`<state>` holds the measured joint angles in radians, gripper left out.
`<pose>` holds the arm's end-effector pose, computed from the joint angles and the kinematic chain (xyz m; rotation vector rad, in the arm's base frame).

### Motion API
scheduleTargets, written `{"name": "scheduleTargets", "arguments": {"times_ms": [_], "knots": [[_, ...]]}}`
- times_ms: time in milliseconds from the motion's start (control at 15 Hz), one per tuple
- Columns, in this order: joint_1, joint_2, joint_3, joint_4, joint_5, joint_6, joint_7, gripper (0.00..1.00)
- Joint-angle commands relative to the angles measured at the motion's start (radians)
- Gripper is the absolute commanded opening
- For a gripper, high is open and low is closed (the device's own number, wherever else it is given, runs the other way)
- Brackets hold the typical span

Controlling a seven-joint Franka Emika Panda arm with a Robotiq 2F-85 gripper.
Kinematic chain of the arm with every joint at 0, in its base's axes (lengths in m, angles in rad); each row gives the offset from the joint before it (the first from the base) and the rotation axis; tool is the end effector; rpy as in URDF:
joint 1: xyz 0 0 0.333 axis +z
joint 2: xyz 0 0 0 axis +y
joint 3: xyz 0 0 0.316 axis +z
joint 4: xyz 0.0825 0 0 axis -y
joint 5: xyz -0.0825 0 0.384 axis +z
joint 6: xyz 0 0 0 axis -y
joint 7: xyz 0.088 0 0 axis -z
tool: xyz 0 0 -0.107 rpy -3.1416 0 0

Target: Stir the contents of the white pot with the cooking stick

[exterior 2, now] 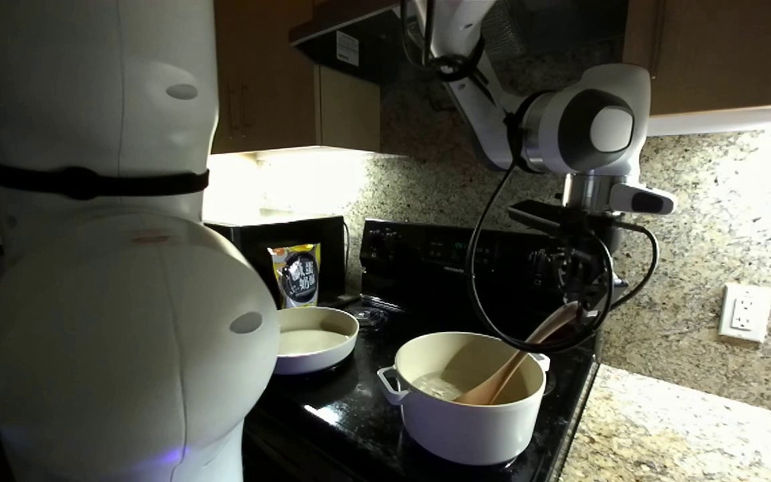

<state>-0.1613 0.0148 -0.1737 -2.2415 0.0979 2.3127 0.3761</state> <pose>0.5018 -0.1726 0.3668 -2.8403 1.1595 -0.0847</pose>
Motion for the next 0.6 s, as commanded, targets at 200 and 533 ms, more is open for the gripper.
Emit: {"name": "scheduleTargets", "arguments": {"times_ms": [200,533], "knots": [[0.032,0.001,0.037,0.058,0.026,-0.016,-0.001,0.06],[0.023,-0.004,0.028,0.103,0.09,-0.014,-0.025,0.06]]}}
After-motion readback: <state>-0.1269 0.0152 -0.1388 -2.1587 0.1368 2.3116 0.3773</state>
